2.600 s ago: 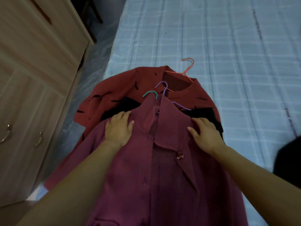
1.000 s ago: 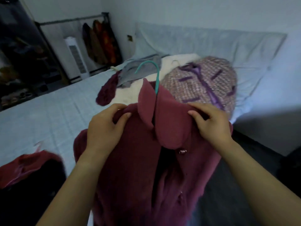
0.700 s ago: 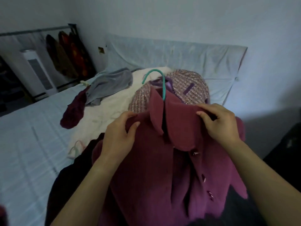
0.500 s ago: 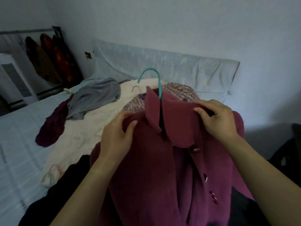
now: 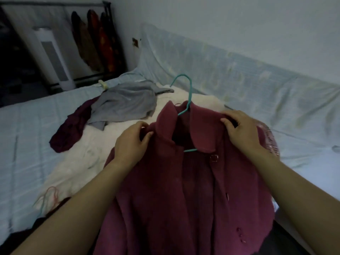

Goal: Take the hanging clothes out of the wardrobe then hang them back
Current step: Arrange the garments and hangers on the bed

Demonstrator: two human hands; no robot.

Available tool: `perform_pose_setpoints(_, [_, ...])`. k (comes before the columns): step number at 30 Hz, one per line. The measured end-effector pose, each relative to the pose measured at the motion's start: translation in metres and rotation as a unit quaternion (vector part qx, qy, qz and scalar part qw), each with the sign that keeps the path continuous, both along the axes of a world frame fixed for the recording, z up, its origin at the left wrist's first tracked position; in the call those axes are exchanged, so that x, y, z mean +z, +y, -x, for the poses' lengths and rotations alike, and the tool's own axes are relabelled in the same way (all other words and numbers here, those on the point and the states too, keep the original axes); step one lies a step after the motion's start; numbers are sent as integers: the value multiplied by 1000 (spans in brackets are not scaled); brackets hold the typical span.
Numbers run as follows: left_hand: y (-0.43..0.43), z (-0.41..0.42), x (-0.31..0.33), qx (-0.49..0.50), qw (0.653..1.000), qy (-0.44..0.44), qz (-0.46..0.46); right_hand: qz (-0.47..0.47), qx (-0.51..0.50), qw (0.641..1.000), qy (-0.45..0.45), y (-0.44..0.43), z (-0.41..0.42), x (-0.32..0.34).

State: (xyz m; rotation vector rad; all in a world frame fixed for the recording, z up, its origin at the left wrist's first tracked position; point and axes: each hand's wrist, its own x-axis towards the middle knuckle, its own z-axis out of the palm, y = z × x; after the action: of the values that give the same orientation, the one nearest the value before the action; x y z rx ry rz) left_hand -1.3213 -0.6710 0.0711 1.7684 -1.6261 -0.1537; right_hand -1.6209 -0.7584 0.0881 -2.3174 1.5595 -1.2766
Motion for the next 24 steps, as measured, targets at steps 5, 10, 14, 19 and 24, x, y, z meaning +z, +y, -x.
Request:
perform_pose_setpoints(5, [-64, 13, -40, 122, 985, -85, -91, -110, 50, 990, 72, -96, -11, -69])
perform_pose_setpoints(10, [-64, 29, -76, 82, 938, -92, -323, -193, 67, 966, 157, -118, -27, -108])
perform_pose_setpoints(14, [-11, 31, -79, 131, 948, -29, -288, -160, 91, 974, 132, -83, -56, -88])
perform_pose_setpoints(19, [88, 26, -73, 230, 941, 8, -248, -174, 262, 938, 141, 23, -124, -79])
perform_pose_setpoints(24, [216, 11, -82, 312, 894, 21, -321, -186, 413, 862, 226, 147, -190, -97])
